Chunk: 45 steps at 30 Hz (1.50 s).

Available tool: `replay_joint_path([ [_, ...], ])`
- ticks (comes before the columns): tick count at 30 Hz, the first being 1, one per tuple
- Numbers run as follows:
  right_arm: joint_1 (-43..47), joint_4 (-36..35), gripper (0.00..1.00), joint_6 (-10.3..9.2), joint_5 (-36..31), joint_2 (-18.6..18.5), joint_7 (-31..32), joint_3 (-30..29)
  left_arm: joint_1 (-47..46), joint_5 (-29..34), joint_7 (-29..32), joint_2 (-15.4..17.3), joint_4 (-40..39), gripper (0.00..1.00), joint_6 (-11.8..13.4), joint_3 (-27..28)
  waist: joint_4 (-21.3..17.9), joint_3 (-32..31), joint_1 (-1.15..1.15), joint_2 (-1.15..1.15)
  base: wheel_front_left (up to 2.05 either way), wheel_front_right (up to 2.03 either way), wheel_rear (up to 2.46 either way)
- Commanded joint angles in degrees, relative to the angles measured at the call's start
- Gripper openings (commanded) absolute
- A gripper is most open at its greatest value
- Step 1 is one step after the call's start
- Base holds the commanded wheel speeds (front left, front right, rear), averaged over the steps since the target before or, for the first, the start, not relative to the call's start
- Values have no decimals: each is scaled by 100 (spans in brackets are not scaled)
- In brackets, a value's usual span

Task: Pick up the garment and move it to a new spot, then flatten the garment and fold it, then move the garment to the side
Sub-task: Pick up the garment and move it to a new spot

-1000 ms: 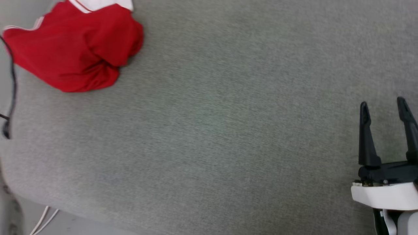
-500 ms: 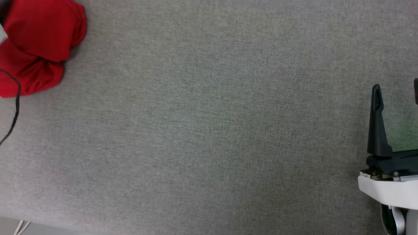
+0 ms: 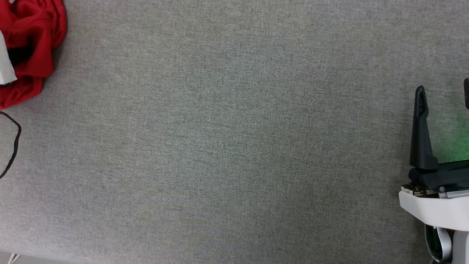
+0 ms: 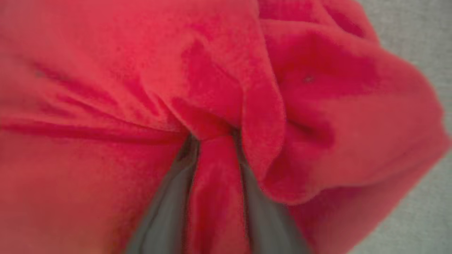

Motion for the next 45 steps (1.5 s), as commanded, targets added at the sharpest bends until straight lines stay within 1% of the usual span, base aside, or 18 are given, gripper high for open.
replay_joint_path([
  [1, -98, 22, 100, -4, 60, -1, -13, -1, 198, -37, -57, -104, 153, 0, 0, -285, 24, -124, 0, 0, 0, 0, 0],
  [2, -98, 22, 100, -4, 60, -1, -13, -1, 198, -37, -57, -104, 153, 0, 0, -285, 24, -124, 0, 0, 0, 0, 0],
  [4, -80, 76, 100, -4, 110, -1, -13, 2, -14, -61, -288, 57, 83, 0, 0, -381, 66, -345, 0, 0, 0, 0, 0],
  [6, -63, 103, 100, -4, 122, -1, -13, -2, -79, -45, -368, 105, 37, 0, 0, -451, 87, -446, 0, 0, 0, 0, 0],
  [7, -14, 145, 100, -4, 164, -1, -13, 18, -240, -35, -503, 195, -112, 0, 0, -589, 124, -630, 0, 0, 0, 0, 0],
  [9, 15, 172, 100, -4, 189, -1, -14, 23, -289, -35, -567, 212, -199, 0, 0, -694, 150, -734, 0, 0, 0, 0, 0],
  [14, 144, 320, 100, -4, 354, -1, -14, 78, -585, -57, -794, 352, -760, 0, 0, -1181, 234, -1259, 0, 0, 0, 0, 0],
  [20, 283, 462, 100, -4, 563, -1, -13, 96, -1034, -31, -767, 411, -1531, 0, 0, -1725, 231, -1791, 0, 0, 0, 0, 0],
  [24, 341, 532, 100, -4, 704, -1, -13, 107, -1332, 28, -706, 298, -1963, 0, 0, -2053, 125, -2082, 0, 0, 0, 0, 0],
  [29, 455, 615, 100, -4, 849, -2, -14, 104, -1609, 28, -660, 90, -2407, 0, 0, -2415, -155, -2411, 0, 0, 0, 0, 0],
  [37, 662, 685, 100, -4, 1008, 2, -13, 67, -1911, -77, -696, -255, -2881, 0, 0, -2922, -821, -2797, 0, 0, 0, 0, 0],
  [45, 706, 705, 100, -4, 1128, 1, -13, 58, -2088, -245, -844, -623, -3074, 0, 0, -3333, -1456, -2804, 0, 0, 0, 0, 0],
])
